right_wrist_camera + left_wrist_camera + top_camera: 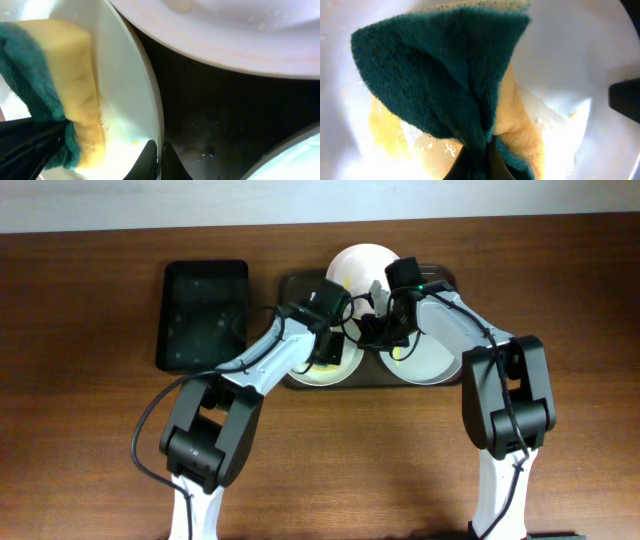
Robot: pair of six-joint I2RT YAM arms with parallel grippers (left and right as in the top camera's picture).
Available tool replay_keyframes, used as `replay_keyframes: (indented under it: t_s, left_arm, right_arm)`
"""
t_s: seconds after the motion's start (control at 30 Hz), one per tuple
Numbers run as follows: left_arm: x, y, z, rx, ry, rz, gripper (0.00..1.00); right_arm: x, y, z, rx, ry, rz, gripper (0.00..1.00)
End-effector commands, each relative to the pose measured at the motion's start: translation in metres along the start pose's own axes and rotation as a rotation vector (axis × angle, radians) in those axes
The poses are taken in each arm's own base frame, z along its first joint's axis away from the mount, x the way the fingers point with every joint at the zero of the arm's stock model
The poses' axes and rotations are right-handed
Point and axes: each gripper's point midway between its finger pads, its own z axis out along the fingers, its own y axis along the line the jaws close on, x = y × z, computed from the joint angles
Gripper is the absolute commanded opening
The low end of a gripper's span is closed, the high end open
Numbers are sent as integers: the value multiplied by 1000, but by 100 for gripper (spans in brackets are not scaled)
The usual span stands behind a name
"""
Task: Clean dirty plates on tray and stack at the side
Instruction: 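Hold the white plate with the right gripper and scrub it with the sponge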
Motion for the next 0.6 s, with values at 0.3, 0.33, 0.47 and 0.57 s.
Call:
replay_keyframes:
  t_s: [0.3, 0.33, 0.47, 0.57]
  left_arm:
    - [14, 122, 3, -598, -24, 9, 0]
    - [11, 122, 0, -597, -29, 4, 0]
    - [-1, 123, -8, -593, -43, -9, 0]
    - [-16, 117, -24, -566, -62, -23, 0]
  right_arm:
    - [14, -10, 10, 32, 54, 2, 4]
    - [15, -12, 10, 42, 55, 3, 4]
    - [16, -12, 10, 42, 58, 4, 4]
    - [16, -12, 10, 41, 58, 4, 4]
